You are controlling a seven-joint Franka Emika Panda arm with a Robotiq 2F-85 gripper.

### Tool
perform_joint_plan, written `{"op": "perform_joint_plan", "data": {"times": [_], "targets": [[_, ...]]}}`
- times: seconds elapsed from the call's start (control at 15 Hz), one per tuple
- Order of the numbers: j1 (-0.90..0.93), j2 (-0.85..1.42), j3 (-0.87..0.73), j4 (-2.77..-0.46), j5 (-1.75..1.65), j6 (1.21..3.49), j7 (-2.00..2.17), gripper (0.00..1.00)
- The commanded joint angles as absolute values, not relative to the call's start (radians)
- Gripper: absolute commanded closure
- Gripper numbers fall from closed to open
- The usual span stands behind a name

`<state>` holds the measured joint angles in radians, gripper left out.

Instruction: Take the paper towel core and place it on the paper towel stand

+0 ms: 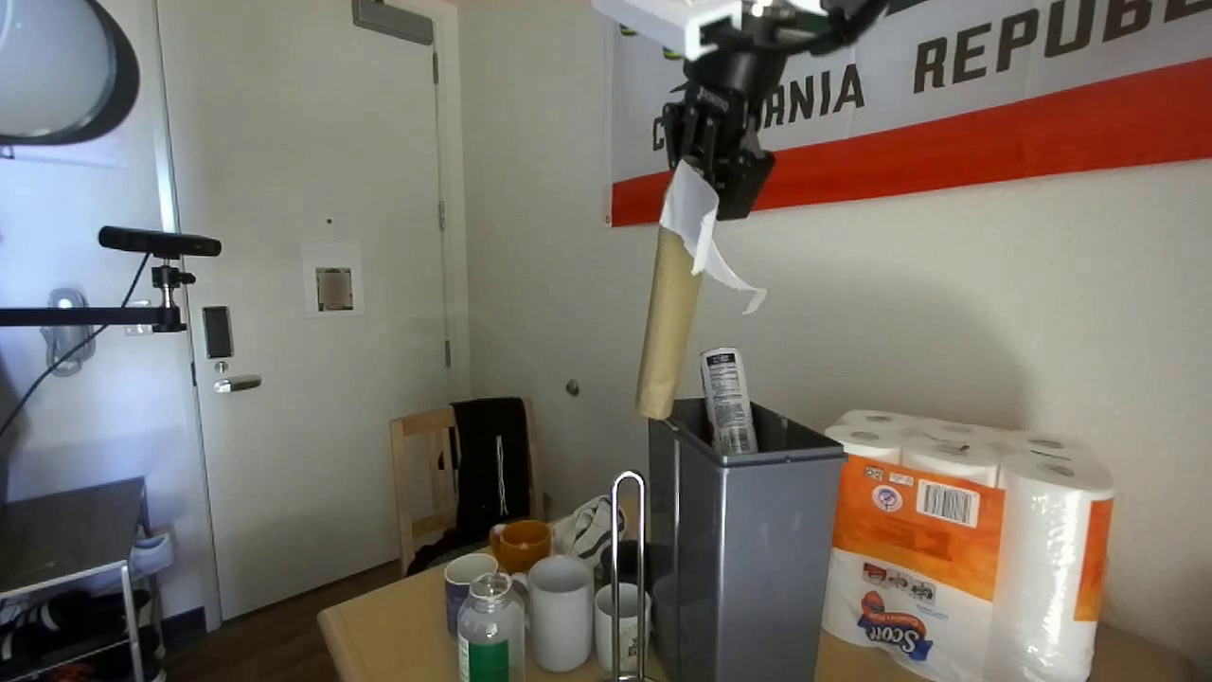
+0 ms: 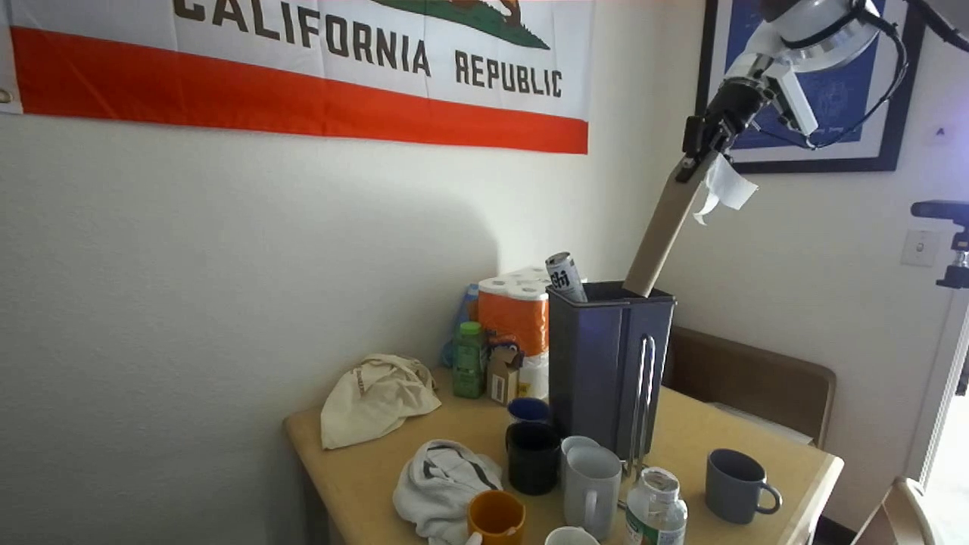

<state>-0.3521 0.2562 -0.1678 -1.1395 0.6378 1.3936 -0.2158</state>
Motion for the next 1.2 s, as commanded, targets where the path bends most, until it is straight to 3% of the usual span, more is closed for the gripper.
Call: {"op": "perform_joint_plan", "data": {"times": [0.0,0.4,1.13], "targets": [[-0.316,0.279,-0.158,-0.953,0.513,1.228,-0.111,0.97],[-0.255,0.321,-0.134,-0.800,0.377,1.053,-0.098,0.97],[-0.211,0.316,-0.143,-0.935,0.356,1.269,-0.154,0.97]]}}
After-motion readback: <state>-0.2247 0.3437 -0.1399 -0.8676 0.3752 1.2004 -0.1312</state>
